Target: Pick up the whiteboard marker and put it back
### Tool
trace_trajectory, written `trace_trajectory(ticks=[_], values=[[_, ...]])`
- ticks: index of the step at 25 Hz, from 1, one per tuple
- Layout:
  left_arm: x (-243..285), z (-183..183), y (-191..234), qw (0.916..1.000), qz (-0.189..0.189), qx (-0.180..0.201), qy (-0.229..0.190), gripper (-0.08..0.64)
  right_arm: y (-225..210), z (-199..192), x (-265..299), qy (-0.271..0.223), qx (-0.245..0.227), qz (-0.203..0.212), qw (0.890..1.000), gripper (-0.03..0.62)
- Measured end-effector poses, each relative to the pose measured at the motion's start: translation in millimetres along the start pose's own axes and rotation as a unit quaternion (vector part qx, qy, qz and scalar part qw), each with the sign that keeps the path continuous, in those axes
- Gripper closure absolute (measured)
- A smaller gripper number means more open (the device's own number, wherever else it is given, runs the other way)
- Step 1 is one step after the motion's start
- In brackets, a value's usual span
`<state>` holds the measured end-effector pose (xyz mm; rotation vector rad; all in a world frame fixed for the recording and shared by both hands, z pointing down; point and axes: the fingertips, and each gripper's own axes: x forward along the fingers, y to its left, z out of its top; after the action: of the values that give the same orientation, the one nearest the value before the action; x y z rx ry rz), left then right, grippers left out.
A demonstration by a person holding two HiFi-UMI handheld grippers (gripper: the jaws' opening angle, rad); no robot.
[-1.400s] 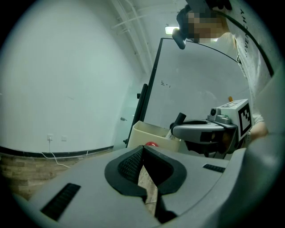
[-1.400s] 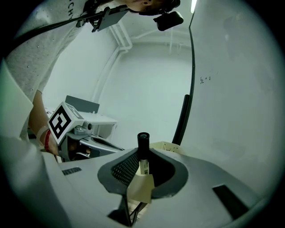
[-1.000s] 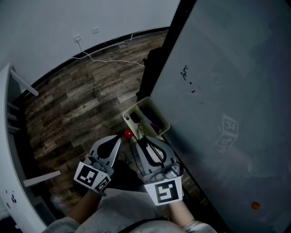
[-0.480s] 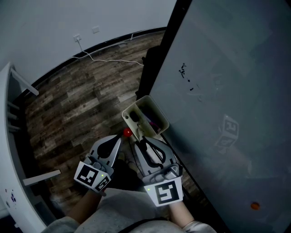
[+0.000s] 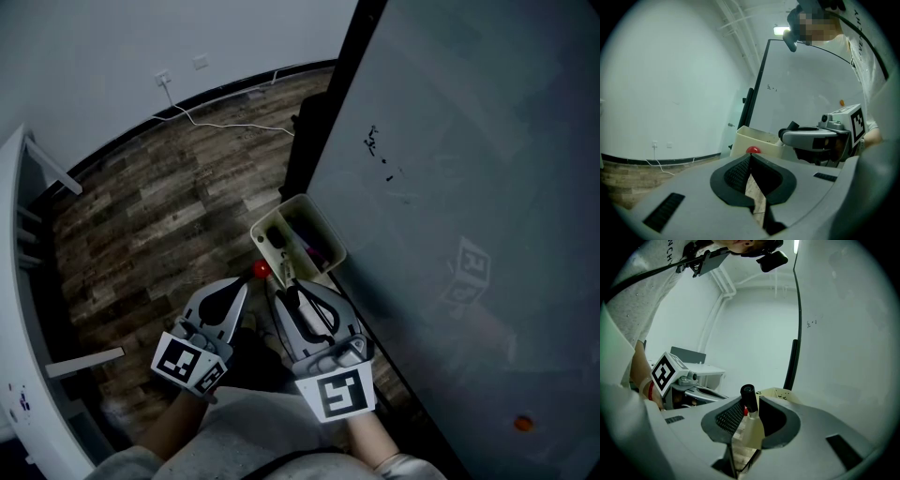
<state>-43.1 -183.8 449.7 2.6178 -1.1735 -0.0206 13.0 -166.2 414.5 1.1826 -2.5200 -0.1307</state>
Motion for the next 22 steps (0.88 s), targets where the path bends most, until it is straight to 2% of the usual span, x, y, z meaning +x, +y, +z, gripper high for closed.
trace_trajectory(ticks=[22], values=[[-19, 1, -37, 0.9999, 0.006, 0.007, -0.01, 0.545, 11, -6, -37, -0.004, 0.003, 0.006, 1.0, 0.474]])
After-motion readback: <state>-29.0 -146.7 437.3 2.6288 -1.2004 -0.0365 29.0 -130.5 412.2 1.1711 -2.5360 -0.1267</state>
